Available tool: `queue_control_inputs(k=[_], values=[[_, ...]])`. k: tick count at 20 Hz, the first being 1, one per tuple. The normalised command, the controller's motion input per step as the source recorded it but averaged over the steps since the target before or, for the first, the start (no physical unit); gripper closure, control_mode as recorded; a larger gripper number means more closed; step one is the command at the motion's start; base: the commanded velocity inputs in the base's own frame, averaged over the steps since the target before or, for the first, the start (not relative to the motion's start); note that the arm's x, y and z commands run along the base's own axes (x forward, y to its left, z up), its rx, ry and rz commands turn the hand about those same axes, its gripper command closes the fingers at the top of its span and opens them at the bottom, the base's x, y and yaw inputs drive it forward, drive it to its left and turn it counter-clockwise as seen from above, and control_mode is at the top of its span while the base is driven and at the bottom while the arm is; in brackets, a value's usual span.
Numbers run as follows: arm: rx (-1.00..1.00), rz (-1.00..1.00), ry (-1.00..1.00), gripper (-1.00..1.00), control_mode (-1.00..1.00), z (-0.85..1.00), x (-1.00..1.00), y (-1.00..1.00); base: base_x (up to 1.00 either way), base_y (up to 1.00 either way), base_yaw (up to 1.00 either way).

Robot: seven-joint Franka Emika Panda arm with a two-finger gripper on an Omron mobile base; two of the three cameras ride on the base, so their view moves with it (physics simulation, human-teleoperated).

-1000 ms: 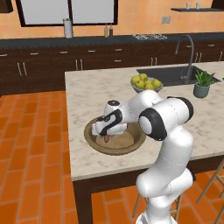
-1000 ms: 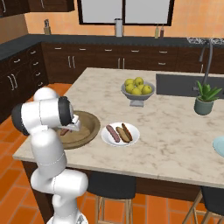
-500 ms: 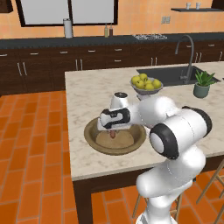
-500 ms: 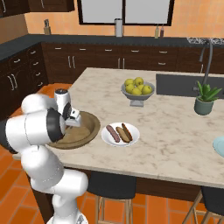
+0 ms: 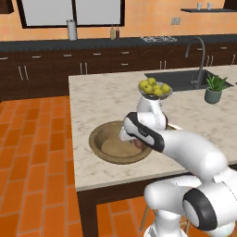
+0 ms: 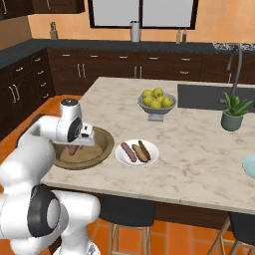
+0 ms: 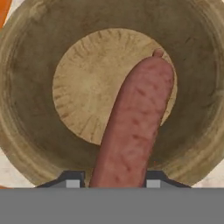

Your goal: Place one bun and one sausage from the bowl on each plate.

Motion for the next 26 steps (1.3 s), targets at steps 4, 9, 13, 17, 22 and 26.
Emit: queue_control_inputs(k=[4, 9, 13, 17, 22, 26], values=[[0.0, 0.12, -0.06, 1.0, -1.0, 0.41, -1.0, -0.38, 0.0, 0.0, 0.0], [0.0, 0.05, -0.01, 1.0, -1.0, 0.34, -0.95, -0.25, 0.0, 0.0, 0.0], [0.0, 0.0, 0.0, 1.0, -1.0, 0.0, 0.0, 0.0, 0.0, 0.0, 0.0], [0.0, 0.0, 0.0, 1.0, 1.0, 0.0, 0.0, 0.0, -0.42, -0.4, -0.07], [0.0, 0.0, 0.0, 1.0, 1.0, 0.0, 0.0, 0.0, -0.41, -0.91, -0.16], [0.0, 0.0, 0.0, 1.0, 1.0, 0.0, 0.0, 0.0, 0.09, -1.0, -0.08]])
